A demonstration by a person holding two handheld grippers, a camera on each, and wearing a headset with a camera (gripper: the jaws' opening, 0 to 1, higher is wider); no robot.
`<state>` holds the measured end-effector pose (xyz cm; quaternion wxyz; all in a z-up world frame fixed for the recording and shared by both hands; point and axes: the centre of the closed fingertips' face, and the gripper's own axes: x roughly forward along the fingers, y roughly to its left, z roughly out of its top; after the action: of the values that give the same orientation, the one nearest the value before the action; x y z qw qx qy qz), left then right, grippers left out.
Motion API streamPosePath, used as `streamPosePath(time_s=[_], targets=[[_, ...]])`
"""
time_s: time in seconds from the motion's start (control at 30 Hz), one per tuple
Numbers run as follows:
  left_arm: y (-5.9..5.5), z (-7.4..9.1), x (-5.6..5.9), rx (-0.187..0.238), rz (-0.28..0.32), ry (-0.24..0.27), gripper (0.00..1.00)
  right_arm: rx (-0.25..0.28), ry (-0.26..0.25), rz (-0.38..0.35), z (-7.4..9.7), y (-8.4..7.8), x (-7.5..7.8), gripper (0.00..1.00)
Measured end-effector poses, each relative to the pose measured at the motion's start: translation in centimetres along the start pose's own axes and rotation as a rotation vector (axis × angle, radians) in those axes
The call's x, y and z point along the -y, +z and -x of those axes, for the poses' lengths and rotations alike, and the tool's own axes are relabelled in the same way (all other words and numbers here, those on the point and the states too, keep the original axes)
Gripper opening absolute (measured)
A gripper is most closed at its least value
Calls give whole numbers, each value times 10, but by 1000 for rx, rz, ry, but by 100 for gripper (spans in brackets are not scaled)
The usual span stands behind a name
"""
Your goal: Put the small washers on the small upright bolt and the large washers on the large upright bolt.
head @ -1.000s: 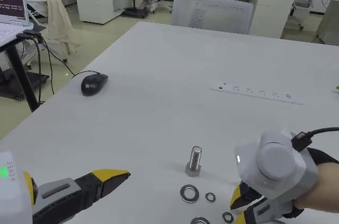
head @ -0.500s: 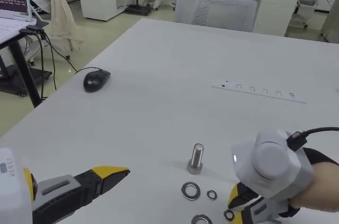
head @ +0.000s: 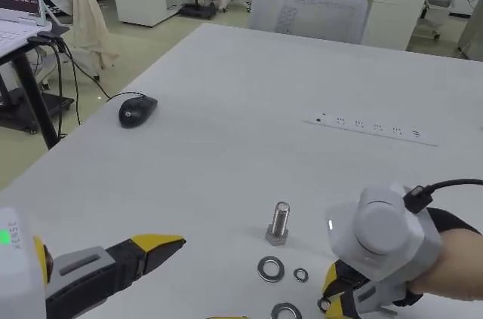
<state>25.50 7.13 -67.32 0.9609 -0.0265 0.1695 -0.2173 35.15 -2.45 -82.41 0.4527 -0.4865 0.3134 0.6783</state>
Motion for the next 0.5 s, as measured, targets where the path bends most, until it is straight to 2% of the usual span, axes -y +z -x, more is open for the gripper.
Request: streamPosePath(time_s=[0.5], targets=[[0,0,0,-3,0,-1,54,3,6,-14,1,0,0,13]])
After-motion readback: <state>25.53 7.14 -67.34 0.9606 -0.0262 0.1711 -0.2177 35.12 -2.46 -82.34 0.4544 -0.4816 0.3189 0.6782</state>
